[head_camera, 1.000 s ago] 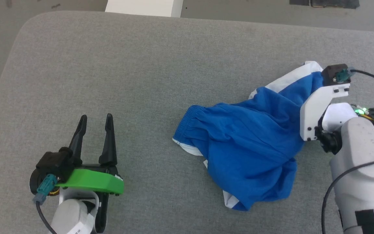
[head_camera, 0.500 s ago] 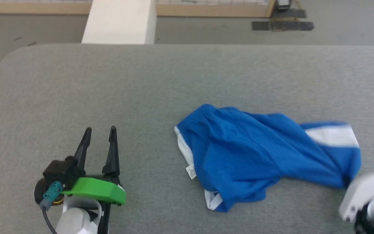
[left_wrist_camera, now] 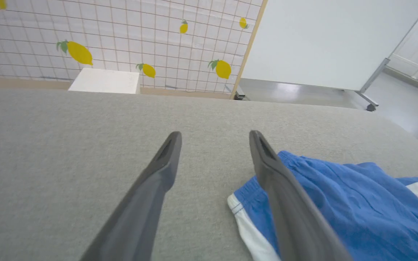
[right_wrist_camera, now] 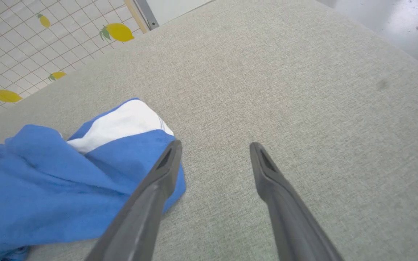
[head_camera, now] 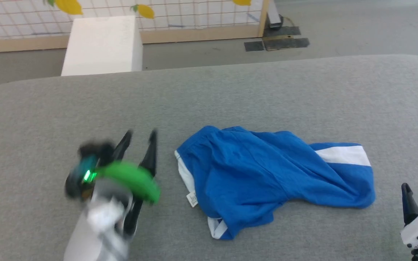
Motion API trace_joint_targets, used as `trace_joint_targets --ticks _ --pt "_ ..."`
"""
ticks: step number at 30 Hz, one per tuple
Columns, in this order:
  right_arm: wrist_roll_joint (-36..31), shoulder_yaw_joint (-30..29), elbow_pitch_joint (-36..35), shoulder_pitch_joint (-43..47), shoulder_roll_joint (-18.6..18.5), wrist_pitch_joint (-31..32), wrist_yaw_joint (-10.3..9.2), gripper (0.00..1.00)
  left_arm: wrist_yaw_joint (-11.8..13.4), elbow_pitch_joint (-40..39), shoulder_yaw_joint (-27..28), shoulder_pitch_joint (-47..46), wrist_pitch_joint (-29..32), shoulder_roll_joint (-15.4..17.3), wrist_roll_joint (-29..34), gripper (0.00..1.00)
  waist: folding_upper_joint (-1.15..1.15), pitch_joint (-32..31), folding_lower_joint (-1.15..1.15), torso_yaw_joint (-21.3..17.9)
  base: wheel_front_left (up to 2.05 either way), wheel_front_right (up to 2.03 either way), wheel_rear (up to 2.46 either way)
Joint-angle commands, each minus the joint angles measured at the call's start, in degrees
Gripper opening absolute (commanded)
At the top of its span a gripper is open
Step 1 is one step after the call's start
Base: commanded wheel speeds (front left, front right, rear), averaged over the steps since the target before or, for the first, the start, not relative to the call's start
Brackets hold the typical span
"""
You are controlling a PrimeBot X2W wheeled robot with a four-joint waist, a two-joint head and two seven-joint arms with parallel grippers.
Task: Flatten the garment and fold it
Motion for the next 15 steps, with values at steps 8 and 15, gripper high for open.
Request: trace_joint_targets --ticks 8,15 --pt "-0.28 2.72 1.69 -3.00 0.01 -0.28 -0.08 1.00 -0.40 9.49 -12.97 -18.99 26.08 1.07 -5.18 1.00 0.00 4.01 0.00 -4.68 0.00 0.00 0.00" --pt "0.58 4.55 3.30 -4.12 0.01 -1.95 -0.08 1.00 2.37 20.50 -17.31 -25.67 39.78 3.40 -0.79 1.00 0.00 6.92 0.00 -7.92 0.00 0.00 0.00"
